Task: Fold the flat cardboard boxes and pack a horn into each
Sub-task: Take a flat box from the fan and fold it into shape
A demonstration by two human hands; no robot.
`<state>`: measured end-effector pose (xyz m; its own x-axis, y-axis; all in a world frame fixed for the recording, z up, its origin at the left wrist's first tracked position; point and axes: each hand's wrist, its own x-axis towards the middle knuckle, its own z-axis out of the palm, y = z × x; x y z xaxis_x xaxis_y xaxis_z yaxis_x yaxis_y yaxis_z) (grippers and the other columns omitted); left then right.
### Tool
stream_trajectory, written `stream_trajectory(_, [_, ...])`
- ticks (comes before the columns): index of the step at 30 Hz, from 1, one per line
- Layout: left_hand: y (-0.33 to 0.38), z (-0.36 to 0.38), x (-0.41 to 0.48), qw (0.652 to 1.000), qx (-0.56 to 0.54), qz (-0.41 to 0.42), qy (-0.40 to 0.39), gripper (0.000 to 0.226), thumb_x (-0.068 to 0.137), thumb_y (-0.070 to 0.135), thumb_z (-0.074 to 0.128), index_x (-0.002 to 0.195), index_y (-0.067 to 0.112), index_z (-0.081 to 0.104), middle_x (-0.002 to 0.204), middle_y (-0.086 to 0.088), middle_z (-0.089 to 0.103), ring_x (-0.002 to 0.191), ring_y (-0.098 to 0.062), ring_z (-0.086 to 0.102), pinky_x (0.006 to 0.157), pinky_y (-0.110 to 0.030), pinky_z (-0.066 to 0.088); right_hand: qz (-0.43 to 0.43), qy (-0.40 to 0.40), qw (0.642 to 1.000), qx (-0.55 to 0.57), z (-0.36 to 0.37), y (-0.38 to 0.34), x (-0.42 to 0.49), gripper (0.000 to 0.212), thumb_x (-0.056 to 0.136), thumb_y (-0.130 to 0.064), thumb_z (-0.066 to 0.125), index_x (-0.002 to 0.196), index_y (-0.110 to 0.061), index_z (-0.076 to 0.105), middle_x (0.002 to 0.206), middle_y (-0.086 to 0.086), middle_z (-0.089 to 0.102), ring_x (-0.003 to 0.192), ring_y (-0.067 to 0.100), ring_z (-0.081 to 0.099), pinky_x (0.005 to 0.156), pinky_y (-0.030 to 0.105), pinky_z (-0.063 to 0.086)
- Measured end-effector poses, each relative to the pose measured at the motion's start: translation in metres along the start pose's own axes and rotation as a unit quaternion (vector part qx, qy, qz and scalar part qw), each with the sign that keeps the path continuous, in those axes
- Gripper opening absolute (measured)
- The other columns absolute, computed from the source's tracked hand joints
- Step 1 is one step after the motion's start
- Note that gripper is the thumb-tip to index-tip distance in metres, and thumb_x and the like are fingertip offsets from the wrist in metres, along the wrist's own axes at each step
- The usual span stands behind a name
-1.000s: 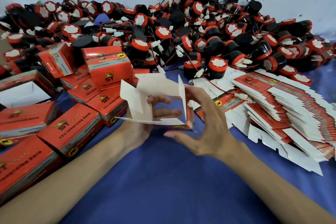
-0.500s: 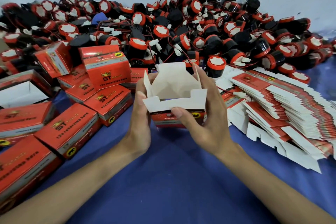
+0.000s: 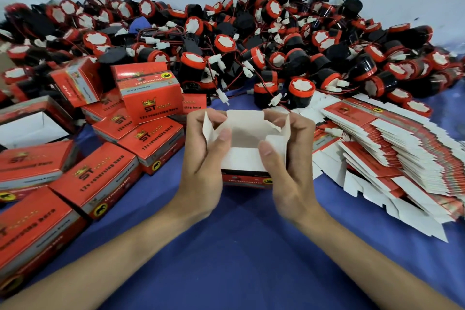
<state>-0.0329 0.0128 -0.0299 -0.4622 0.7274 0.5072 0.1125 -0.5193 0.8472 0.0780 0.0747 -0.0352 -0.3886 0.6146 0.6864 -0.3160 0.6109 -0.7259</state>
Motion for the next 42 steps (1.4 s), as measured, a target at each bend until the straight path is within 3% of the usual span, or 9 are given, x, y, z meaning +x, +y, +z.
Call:
stream_trajectory(5, [-0.004, 0.001, 0.000, 0.996, 0.068, 0.052, 0.012, 0.044, 0.078, -0.011, 0.043, 0.108, 0.022, 0.041, 0.104, 0.008, 0.048, 0.099, -0.002, 0.050, 0.087, -0.017, 0.040, 0.019, 0.023, 0.999, 0.031, 0.001, 0.004, 0.002, 0.044, 0.077, 0.013, 0.045, 0.106, -0.019, 0.035, 0.111, -0.025, 0.055, 0.103, -0.002, 0.052, 0.082, 0.016, 0.043])
stream_trajectory(8, [-0.005, 0.004, 0.000, 0.995, 0.056, 0.079, 0.030, 0.055, 0.074, -0.021, 0.039, 0.109, 0.021, 0.037, 0.107, 0.003, 0.049, 0.103, -0.003, 0.051, 0.089, -0.018, 0.041, 0.001, 0.051, 0.998, 0.023, 0.003, 0.003, 0.003, 0.051, 0.076, 0.016, 0.044, 0.110, -0.021, 0.035, 0.111, -0.013, 0.054, 0.110, 0.009, 0.052, 0.086, 0.022, 0.043])
stream_trajectory(16, [-0.009, -0.002, 0.000, 0.968, 0.179, 0.174, 0.007, 0.023, 0.082, -0.001, 0.049, 0.090, 0.014, 0.063, 0.103, -0.002, 0.054, 0.100, -0.008, 0.053, 0.085, -0.021, 0.040, -0.092, 0.081, 0.990, -0.076, 0.003, 0.001, 0.003, 0.023, 0.085, 0.005, 0.051, 0.101, -0.010, 0.060, 0.111, 0.009, 0.059, 0.106, 0.015, 0.059, 0.085, 0.028, 0.046])
stream_trajectory(21, [-0.006, -0.003, 0.001, 0.989, 0.106, 0.104, -0.011, 0.036, 0.095, 0.023, 0.036, 0.103, 0.028, 0.071, 0.108, 0.015, 0.065, 0.105, -0.011, 0.061, 0.088, -0.022, 0.043, -0.052, 0.023, 0.996, -0.063, 0.005, -0.001, 0.002, 0.039, 0.096, -0.028, 0.049, 0.121, 0.002, 0.052, 0.124, 0.004, 0.057, 0.117, 0.006, 0.056, 0.094, 0.018, 0.043])
stream_trajectory(26, [-0.007, 0.001, 0.001, 0.998, 0.042, 0.025, 0.028, 0.037, 0.092, 0.008, 0.049, 0.119, 0.032, 0.043, 0.116, -0.009, 0.059, 0.104, -0.027, 0.059, 0.084, -0.043, 0.052, 0.094, 0.025, 0.995, 0.031, 0.004, 0.004, 0.004, 0.040, 0.091, -0.008, 0.054, 0.128, -0.023, 0.053, 0.116, -0.030, 0.061, 0.113, -0.006, 0.055, 0.087, 0.012, 0.044])
stream_trajectory(29, [-0.005, 0.002, 0.002, 0.999, 0.024, 0.010, 0.037, 0.041, 0.085, -0.001, 0.046, 0.112, 0.030, 0.044, 0.102, -0.006, 0.059, 0.093, -0.025, 0.058, 0.075, -0.039, 0.050, 0.138, 0.027, 0.985, 0.099, 0.006, 0.007, 0.004, 0.043, 0.084, -0.002, 0.054, 0.112, -0.032, 0.066, 0.109, -0.018, 0.067, 0.096, 0.002, 0.060, 0.076, 0.018, 0.048])
stream_trajectory(34, [-0.009, 0.001, 0.004, 0.996, 0.058, 0.053, 0.033, 0.025, 0.079, -0.008, 0.040, 0.076, 0.013, 0.052, 0.083, 0.004, 0.065, 0.084, -0.010, 0.061, 0.077, -0.022, 0.046, 0.124, 0.017, 0.986, 0.109, 0.006, 0.007, 0.000, 0.012, 0.080, -0.013, 0.055, 0.084, -0.013, 0.066, 0.108, -0.001, 0.064, 0.106, 0.018, 0.059, 0.087, 0.029, 0.044])
stream_trajectory(37, [-0.011, -0.001, 0.004, 0.998, 0.032, 0.050, 0.011, 0.014, 0.074, 0.006, 0.041, 0.077, 0.012, 0.054, 0.086, 0.004, 0.064, 0.088, -0.012, 0.060, 0.079, -0.023, 0.044, 0.139, 0.003, 0.982, 0.127, 0.006, 0.005, -0.002, 0.025, 0.083, -0.027, 0.052, 0.085, -0.008, 0.068, 0.112, 0.006, 0.061, 0.109, 0.022, 0.058, 0.090, 0.034, 0.044])
stream_trajectory(42, [-0.013, -0.006, 0.005, 0.995, 0.060, 0.045, -0.060, 0.013, 0.077, 0.021, 0.046, 0.086, 0.013, 0.049, 0.098, 0.003, 0.054, 0.097, -0.017, 0.053, 0.084, -0.035, 0.044, 0.114, 0.005, 0.992, 0.061, 0.007, 0.004, 0.001, 0.026, 0.080, 0.003, 0.055, 0.103, -0.008, 0.058, 0.107, 0.005, 0.063, 0.103, 0.017, 0.060, 0.086, 0.023, 0.046])
